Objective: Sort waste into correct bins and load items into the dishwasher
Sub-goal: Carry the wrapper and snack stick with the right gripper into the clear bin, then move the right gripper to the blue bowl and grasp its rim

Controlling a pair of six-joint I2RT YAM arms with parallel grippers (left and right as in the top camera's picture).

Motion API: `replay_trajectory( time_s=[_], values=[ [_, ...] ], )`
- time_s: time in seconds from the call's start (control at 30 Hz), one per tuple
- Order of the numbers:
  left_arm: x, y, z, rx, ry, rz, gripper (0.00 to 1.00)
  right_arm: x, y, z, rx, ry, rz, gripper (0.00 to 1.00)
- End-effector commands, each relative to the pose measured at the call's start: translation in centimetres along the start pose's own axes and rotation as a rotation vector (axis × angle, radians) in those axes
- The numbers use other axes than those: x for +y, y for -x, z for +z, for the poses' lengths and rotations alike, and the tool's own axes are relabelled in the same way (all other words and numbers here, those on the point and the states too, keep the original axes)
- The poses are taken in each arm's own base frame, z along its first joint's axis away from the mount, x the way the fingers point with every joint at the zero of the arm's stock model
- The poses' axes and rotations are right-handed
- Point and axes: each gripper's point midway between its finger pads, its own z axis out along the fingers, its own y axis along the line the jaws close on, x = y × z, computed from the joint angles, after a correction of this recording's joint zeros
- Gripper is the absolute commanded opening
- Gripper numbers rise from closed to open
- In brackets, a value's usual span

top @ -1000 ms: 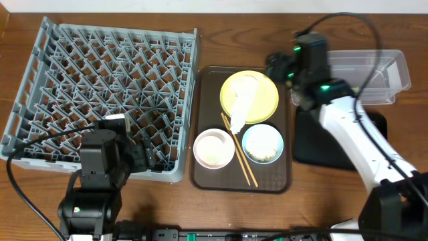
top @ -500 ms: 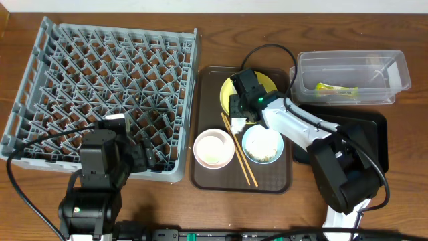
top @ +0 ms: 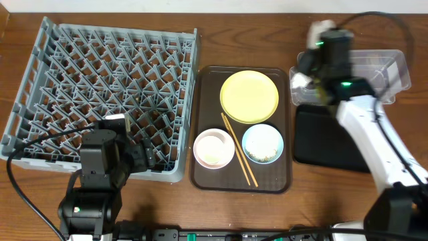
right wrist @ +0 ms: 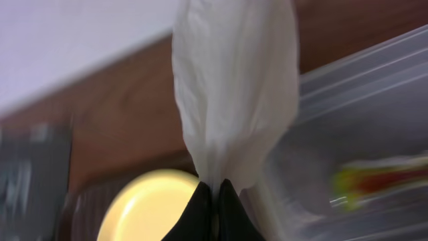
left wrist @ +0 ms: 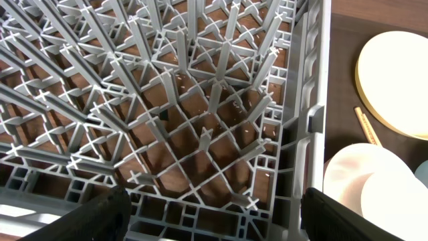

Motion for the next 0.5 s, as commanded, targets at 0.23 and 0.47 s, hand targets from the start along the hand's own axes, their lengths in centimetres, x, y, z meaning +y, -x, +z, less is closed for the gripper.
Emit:
replay_trajectory(
  time_s=[0.23,0.47],
  values=[
    [0.0,0.7,-0.4,-0.018,0.000,-0.006,0.84,-8.7,4.2,1.9,-0.052,-0.112,0.315,0.47],
    [0.0,0.7,-0.4,-0.017,0.000,-0.006,0.84,-4.4,1.8,-0.9,0.104,0.096,0.005,0.58]
  ],
)
